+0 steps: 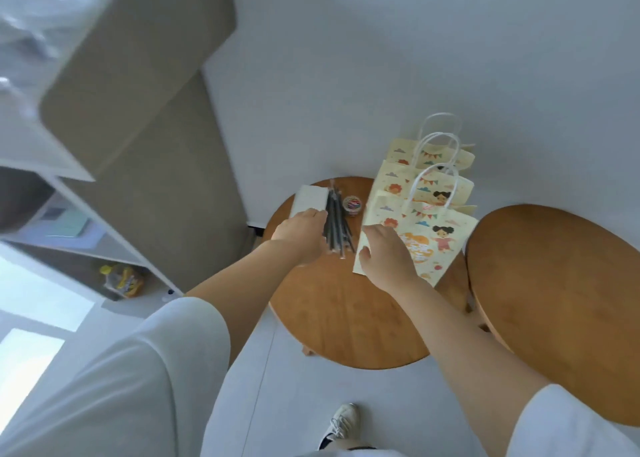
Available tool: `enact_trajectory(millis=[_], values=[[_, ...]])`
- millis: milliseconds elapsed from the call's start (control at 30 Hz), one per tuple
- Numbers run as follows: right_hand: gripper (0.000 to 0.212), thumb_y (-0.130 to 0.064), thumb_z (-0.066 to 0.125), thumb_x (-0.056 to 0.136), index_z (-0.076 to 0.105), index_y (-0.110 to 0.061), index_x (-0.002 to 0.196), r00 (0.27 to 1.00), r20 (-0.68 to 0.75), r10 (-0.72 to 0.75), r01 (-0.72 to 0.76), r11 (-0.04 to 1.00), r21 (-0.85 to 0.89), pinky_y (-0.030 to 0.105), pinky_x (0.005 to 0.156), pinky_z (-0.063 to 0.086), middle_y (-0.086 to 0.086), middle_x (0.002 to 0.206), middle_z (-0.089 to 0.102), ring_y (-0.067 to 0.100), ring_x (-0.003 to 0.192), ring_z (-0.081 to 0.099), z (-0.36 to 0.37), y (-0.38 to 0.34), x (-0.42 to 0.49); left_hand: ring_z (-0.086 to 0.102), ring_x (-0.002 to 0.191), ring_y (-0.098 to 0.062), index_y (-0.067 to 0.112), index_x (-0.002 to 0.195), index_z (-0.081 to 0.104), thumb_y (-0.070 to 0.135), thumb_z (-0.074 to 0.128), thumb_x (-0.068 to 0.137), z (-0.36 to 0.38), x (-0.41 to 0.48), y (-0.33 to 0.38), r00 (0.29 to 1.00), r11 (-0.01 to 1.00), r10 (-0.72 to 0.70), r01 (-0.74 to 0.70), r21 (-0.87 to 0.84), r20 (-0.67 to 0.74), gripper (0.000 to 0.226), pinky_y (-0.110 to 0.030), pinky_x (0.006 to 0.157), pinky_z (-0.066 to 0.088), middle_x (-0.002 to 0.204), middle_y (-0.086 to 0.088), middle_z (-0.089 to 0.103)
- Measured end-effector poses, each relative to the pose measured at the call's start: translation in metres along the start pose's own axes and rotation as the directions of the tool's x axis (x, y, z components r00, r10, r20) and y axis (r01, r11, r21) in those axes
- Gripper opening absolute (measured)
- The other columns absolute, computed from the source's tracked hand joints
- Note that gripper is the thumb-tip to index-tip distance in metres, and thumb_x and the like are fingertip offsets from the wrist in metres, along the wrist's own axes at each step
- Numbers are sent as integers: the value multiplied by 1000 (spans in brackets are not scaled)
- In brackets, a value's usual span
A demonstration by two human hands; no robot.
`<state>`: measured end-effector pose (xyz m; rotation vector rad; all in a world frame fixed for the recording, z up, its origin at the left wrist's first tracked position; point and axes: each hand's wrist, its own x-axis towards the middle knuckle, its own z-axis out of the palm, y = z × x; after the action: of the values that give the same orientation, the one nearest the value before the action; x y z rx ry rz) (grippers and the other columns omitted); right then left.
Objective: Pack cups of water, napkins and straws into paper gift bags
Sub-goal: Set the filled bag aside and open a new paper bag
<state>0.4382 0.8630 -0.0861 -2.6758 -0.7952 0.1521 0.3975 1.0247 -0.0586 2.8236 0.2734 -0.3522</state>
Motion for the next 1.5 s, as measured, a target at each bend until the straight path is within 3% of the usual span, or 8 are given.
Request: enact_trajectory(millis=[133, 267, 567, 833, 1133, 1233, 1367, 1500], values=[[37, -9, 47, 91, 52, -3, 127, 989, -13, -148, 148, 988, 38, 33, 98, 38, 10, 126, 55, 26, 122, 46, 20, -98, -10, 44, 125, -27, 12, 133, 42, 23, 43, 97, -16, -66, -74, 997, 998, -64, 63, -27, -45, 38, -39, 93, 42, 134, -7, 46], [40, -10, 45, 92, 48, -2, 132, 964, 5, -266, 265, 963, 58, 33, 103, 33, 11, 132, 51, 27, 125, 41, 42, -211, -29, 40, 131, -25, 17, 145, 32, 26, 42, 98, -34, -149, -167, 982, 987, -148, 139, -86, -115, 49, -37, 101, 37, 145, -5, 39], [45, -10, 43, 93, 42, -3, 138, 873, 3, -487, 486, 872, 60, 32, 103, 30, 11, 139, 46, 26, 128, 38, 65, -424, -36, 43, 130, -26, 15, 144, 34, 27, 42, 99, -85, -298, -343, 863, 898, -425, 364, -246, -274, 47, -35, 103, 36, 146, -6, 42], [44, -16, 42, 96, 39, -3, 138, 840, 3, -543, 535, 829, 162, 34, 105, 32, 12, 141, 41, 25, 131, 35, 68, -544, 15, 53, 120, -23, 18, 138, 44, 31, 48, 98, -128, -317, -433, 739, 824, -542, 375, -425, -399, 43, -37, 99, 47, 136, -3, 52], [46, -33, 55, 91, 51, -5, 127, 837, -200, -510, 547, 801, 245, 33, 97, 37, 10, 129, 51, 25, 122, 42, 82, -651, 145, 53, 117, -22, 21, 141, 42, 32, 48, 98, -198, -265, -539, 711, 871, -489, 366, -329, -504, 45, -38, 95, 48, 138, -1, 48], [59, -49, 57, 85, 49, -10, 129, 866, -124, -484, 499, 854, 148, 36, 96, 38, 8, 131, 50, 25, 122, 41, 83, -675, 188, 52, 119, -21, 22, 138, 45, 31, 48, 97, -229, -243, -576, 703, 881, -473, 356, -312, -531, 42, -38, 93, 50, 142, -1, 46], [80, -69, 53, 77, 44, -13, 134, 904, 146, -402, 414, 908, -64, 39, 97, 41, 6, 135, 50, 27, 122, 45, 80, -693, 229, 53, 115, -22, 23, 134, 49, 28, 49, 97, -255, -218, -612, 679, 883, -467, 319, -346, -566, 37, -39, 89, 53, 139, -2, 47], [62, -65, 45, 85, 56, -10, 114, 856, 273, -440, 501, 836, -223, 32, 69, 42, 7, 106, 61, 25, 95, 56, 62, -699, 234, 40, 129, -23, 19, 130, 53, 27, 46, 99, -258, -201, -629, 668, 910, -414, 280, -306, -618, 34, -38, 104, 39, 138, -4, 48]])
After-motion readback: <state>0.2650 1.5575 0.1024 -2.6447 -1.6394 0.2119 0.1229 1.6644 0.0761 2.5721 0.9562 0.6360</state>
